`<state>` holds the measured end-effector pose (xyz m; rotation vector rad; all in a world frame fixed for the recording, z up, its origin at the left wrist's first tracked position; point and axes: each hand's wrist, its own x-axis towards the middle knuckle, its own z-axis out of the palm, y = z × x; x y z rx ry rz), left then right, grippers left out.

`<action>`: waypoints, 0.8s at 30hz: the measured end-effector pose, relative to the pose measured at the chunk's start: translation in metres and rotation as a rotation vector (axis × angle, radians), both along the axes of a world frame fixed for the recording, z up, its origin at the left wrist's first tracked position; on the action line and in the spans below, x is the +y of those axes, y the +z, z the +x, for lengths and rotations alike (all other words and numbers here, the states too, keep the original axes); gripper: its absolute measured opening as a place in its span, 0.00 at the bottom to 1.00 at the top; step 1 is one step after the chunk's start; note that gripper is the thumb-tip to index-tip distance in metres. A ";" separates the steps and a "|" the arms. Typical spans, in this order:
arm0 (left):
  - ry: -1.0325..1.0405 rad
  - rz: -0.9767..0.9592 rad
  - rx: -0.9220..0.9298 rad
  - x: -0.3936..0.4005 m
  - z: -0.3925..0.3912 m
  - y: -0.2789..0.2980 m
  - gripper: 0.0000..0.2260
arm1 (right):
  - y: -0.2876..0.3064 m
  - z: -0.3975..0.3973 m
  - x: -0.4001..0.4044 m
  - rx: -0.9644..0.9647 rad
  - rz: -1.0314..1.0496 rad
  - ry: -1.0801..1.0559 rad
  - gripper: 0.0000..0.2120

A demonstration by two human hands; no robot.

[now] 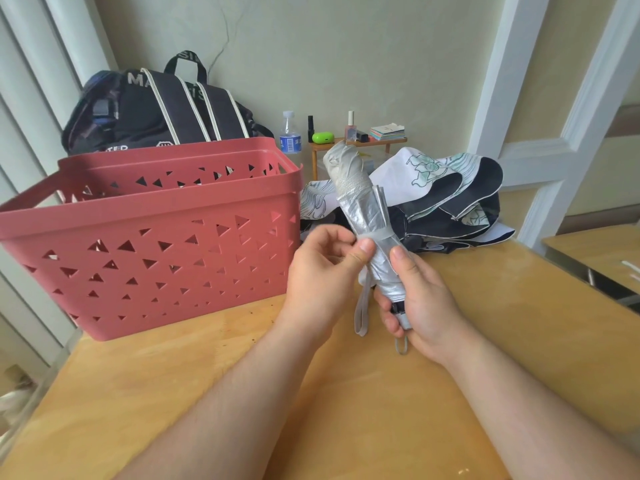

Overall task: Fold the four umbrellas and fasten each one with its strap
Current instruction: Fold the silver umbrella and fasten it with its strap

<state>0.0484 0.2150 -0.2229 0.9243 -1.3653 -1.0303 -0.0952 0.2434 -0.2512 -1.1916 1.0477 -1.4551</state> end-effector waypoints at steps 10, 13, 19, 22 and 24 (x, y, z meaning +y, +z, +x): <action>-0.015 0.012 0.142 -0.009 0.013 0.006 0.09 | 0.000 -0.001 0.004 0.104 0.047 0.069 0.29; -0.078 0.043 0.185 -0.008 0.013 0.007 0.10 | 0.001 -0.003 0.006 0.074 0.116 0.113 0.30; 0.162 -0.109 0.090 -0.007 0.011 0.002 0.03 | 0.001 -0.001 0.004 0.085 0.001 0.037 0.29; 0.178 -0.150 -0.030 -0.003 0.008 -0.002 0.05 | 0.002 0.001 0.004 0.089 -0.079 -0.057 0.34; 0.128 -0.139 -0.095 0.001 0.004 -0.004 0.09 | 0.002 0.001 0.004 0.092 -0.112 -0.108 0.35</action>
